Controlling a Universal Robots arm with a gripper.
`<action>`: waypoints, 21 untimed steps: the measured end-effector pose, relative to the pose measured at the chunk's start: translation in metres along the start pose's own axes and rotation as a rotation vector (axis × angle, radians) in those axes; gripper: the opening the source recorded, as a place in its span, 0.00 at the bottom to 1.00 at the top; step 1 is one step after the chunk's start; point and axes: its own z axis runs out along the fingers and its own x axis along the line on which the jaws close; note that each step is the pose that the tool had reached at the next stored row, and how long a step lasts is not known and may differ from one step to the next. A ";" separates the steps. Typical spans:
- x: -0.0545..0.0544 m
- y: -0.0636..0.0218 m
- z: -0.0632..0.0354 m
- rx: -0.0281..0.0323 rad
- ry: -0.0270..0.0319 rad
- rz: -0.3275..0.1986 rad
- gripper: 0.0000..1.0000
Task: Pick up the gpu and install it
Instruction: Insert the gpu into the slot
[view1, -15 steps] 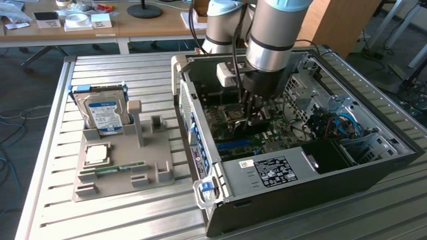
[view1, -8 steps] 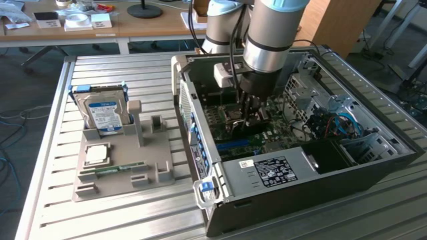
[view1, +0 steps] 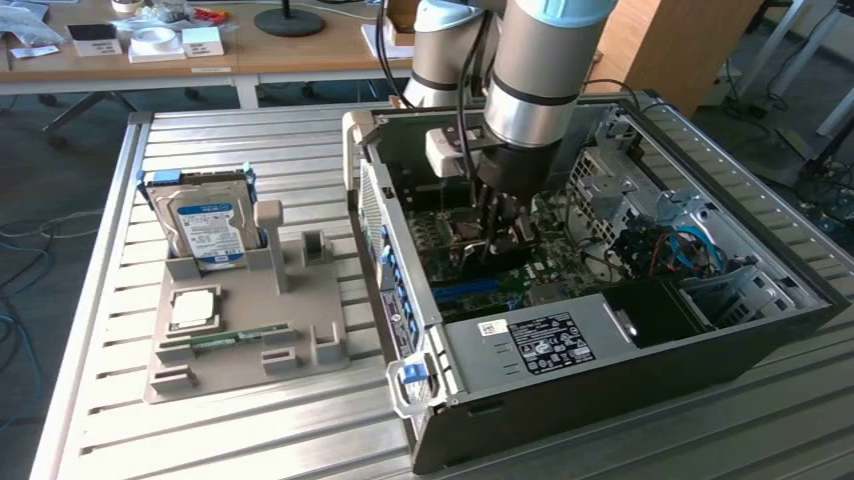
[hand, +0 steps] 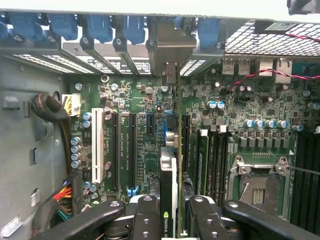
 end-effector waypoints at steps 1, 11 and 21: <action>0.000 0.0002 0.0005 0.0000 0.0000 0.000 0.27; 0.000 0.0016 0.0063 0.0001 0.0003 0.009 0.27; 0.000 0.0034 0.0100 0.0002 0.0009 0.023 0.27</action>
